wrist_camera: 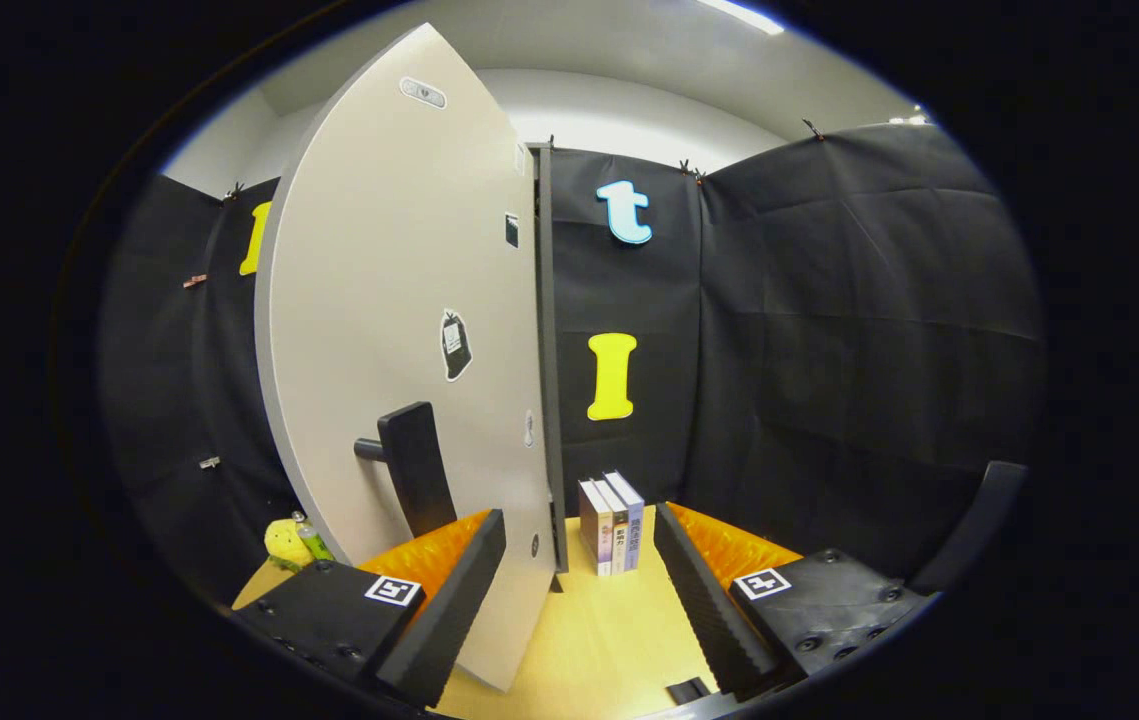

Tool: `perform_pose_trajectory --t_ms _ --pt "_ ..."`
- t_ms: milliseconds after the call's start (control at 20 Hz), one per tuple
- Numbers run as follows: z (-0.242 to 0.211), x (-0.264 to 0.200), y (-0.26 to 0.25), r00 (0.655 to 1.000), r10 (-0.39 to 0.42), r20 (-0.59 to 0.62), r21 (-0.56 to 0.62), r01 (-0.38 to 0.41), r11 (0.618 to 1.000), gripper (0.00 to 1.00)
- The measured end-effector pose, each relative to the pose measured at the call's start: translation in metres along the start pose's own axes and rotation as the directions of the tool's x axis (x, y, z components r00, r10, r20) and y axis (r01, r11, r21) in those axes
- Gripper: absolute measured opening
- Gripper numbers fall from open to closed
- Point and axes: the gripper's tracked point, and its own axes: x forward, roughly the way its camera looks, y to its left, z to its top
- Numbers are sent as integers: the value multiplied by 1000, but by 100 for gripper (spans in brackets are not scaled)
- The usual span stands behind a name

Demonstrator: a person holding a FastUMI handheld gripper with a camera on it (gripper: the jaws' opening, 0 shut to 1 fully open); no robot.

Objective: Open the shoe cabinet door, grab the shoes and put them into the shoe cabinet, then close the shoe cabinet door.

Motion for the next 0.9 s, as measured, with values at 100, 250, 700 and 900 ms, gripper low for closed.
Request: perform_pose_trajectory --t_ms 100,250,700,900 --pt "-5 4 30 1000 9 -7 46 -8 999 98" --pt "-10 17 82 999 43 -15 76 -42 996 98" --pt "-11 56 206 980 199 -6 -73 -199 977 99" --pt "0 52 216 967 250 47 -104 -244 964 98"
